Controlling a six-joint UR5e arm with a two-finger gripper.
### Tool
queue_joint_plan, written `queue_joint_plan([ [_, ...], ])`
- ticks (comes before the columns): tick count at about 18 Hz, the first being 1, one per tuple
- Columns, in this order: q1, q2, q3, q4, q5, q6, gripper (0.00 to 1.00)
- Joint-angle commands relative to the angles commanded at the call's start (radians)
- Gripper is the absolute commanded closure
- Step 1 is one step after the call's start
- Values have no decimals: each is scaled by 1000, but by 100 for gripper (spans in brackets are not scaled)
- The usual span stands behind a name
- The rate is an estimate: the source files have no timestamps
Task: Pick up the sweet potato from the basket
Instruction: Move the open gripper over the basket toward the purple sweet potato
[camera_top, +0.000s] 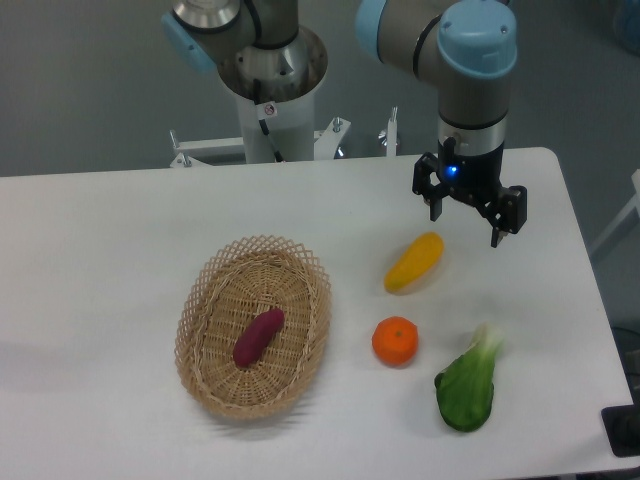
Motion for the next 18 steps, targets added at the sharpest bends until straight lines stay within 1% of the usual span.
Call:
queue_joint_plan([
  [6, -2, 2, -20, 0, -8, -9, 0],
  [8, -9, 9, -26, 0, -12, -56, 0],
  [11, -60, 15, -26, 3, -18, -159, 0],
  [13, -113, 3, -28, 11, -15, -221, 0],
  [18, -227, -43, -34, 14, -3, -475, 0],
])
